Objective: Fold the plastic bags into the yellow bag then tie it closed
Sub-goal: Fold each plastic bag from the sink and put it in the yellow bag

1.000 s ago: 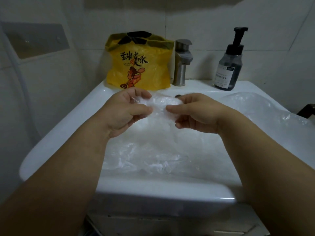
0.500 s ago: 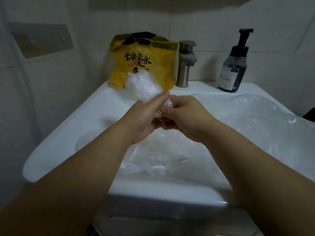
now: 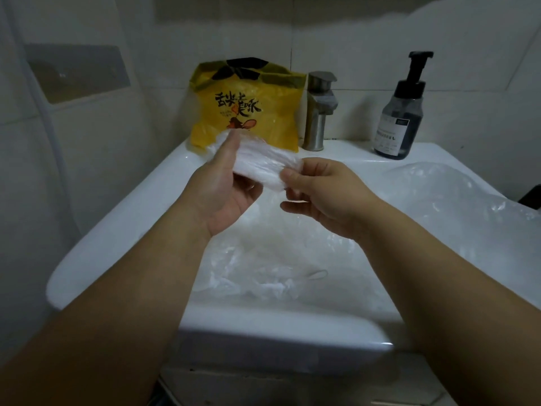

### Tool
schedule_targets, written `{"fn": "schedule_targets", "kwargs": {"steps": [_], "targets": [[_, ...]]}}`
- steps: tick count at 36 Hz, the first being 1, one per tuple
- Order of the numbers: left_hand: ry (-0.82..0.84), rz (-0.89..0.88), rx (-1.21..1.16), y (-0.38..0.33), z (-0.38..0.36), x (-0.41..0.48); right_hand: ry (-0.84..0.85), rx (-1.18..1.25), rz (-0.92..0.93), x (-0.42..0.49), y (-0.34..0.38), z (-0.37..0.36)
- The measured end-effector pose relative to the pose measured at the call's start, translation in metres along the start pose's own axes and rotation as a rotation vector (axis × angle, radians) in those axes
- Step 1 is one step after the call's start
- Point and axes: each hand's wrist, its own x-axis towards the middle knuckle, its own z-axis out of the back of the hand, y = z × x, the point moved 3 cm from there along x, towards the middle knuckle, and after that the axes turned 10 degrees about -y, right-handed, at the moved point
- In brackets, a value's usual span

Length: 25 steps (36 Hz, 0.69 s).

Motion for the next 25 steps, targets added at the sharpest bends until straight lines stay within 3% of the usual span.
{"fn": "schedule_targets", "kwargs": {"steps": [6,12,17,22,25], "targets": [[-0.037,-0.070,0.116,0.001,0.004,0.004,-0.043,0.153,-0.016,0.003,0.001,0.001],[-0.101,-0.275,0.347,0.000,0.008,0.005,-0.247,-0.066,0.173,0.008,0.005,0.017],[-0.069,-0.462,0.491,-0.003,0.006,0.001,-0.202,-0.085,0.214,0.006,0.007,0.017],[-0.005,-0.486,0.595,0.000,0.004,-0.004,-0.165,0.093,0.109,0.006,0.009,0.015],[-0.006,-0.480,0.604,0.002,0.002,-0.005,-0.203,0.023,0.169,0.008,0.007,0.018]]}}
